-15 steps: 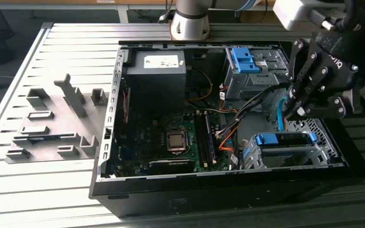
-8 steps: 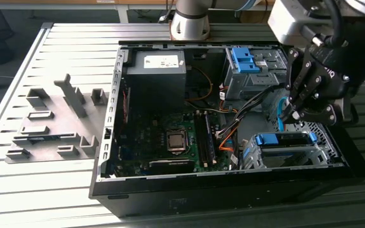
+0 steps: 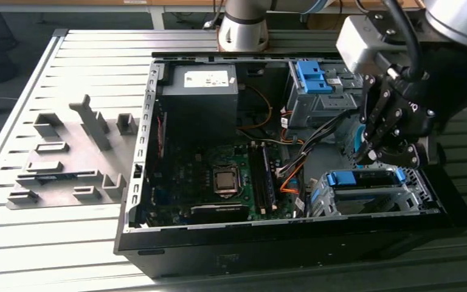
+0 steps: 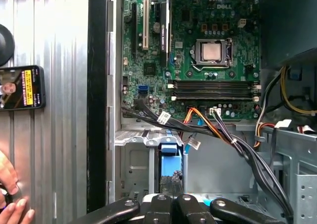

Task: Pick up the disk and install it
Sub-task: 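Insert the disk into the insertion slot, then insert the first disk wire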

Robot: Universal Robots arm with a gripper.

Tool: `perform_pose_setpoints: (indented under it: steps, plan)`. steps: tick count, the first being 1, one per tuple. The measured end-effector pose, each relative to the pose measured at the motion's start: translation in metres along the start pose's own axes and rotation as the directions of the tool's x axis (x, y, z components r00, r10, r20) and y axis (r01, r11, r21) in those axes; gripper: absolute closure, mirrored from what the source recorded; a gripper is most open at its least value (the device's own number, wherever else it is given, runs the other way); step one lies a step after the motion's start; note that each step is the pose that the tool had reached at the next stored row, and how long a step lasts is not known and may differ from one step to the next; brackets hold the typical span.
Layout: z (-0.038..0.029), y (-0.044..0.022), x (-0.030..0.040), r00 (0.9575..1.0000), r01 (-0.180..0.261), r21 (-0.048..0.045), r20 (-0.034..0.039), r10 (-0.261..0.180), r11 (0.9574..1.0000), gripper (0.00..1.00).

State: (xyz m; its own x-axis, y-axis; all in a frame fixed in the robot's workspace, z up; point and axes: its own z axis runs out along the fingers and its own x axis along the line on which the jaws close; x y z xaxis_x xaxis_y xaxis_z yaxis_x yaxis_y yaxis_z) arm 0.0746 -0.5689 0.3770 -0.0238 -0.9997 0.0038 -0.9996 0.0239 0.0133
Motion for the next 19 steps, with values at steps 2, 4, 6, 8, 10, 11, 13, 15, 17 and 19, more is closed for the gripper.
perform_pose_setpoints:
  steps: [2, 4, 6, 8, 10, 11, 13, 15, 17, 19]
  plan:
    - [0.0036, 0.0000, 0.0000, 1.0000, 0.000, 0.0000, 0.0001, 0.000, 1.0000, 0.89]
    - [0.0055, -0.0001, 0.0000, 1.0000, 0.000, 0.0000, 0.0001, 0.000, 1.0000, 0.89]
    - [0.0055, -0.0001, 0.0000, 1.0000, 0.000, 0.0000, -0.0001, 0.000, 1.0000, 0.89]
    - [0.0077, -0.0001, 0.0000, 1.0000, 0.000, 0.0001, 0.0004, 0.000, 1.0000, 0.89]
    - [0.0111, -0.0001, 0.0000, 1.0000, 0.000, 0.0000, 0.0001, 0.000, 1.0000, 0.89]
    - [0.0128, -0.0002, 0.0000, 1.0000, 0.000, 0.0000, -0.0001, 0.000, 1.0000, 0.89]
    - [0.0166, -0.0002, -0.0001, 1.0000, 0.000, 0.0000, 0.0001, 0.000, 1.0000, 0.89]
    - [0.0176, -0.0002, -0.0001, 1.0000, 0.000, 0.0000, -0.0001, 0.000, 1.0000, 0.89]
    - [0.0176, -0.0003, -0.0001, 1.0000, 0.000, 0.0001, 0.0000, 0.000, 1.0000, 0.89]
    - [0.0177, -0.0003, -0.0001, 1.0000, 0.000, 0.0003, 0.0001, 0.000, 1.0000, 0.89]
